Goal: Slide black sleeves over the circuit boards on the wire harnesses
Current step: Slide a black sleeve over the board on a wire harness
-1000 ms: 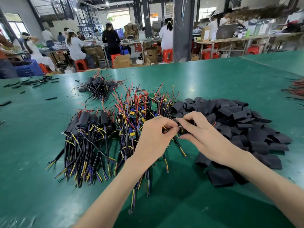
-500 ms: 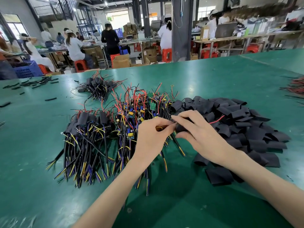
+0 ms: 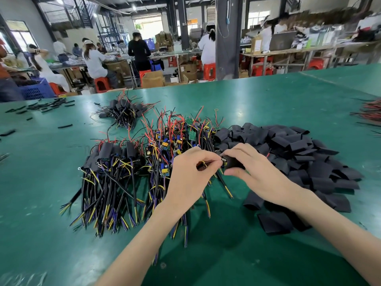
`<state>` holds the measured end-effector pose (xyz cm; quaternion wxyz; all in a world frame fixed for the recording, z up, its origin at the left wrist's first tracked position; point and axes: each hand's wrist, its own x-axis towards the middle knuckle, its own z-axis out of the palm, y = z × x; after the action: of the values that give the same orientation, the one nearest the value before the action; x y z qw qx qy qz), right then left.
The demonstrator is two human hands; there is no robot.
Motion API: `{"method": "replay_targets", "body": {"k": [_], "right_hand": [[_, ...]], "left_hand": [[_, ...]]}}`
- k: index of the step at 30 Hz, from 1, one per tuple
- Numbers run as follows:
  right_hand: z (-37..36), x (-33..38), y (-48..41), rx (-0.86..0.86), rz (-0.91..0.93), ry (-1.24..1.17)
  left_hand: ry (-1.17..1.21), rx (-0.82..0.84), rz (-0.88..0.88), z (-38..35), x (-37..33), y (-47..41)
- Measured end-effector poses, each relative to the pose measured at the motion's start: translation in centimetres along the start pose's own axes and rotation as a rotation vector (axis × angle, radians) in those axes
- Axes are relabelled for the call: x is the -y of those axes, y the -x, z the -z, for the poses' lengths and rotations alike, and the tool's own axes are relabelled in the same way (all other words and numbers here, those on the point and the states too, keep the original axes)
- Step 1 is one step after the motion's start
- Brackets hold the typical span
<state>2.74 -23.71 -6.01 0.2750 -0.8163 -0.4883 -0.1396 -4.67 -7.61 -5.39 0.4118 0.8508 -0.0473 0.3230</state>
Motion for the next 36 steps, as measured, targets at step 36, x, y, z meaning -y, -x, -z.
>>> {"method": "replay_targets", "body": {"k": [36], "right_hand": [[-0.3,0.4,-0.6,-0.210,0.072,0.053]], "left_hand": [[-0.063,-0.056,-0.099,-0.2,-0.3,-0.9]]}}
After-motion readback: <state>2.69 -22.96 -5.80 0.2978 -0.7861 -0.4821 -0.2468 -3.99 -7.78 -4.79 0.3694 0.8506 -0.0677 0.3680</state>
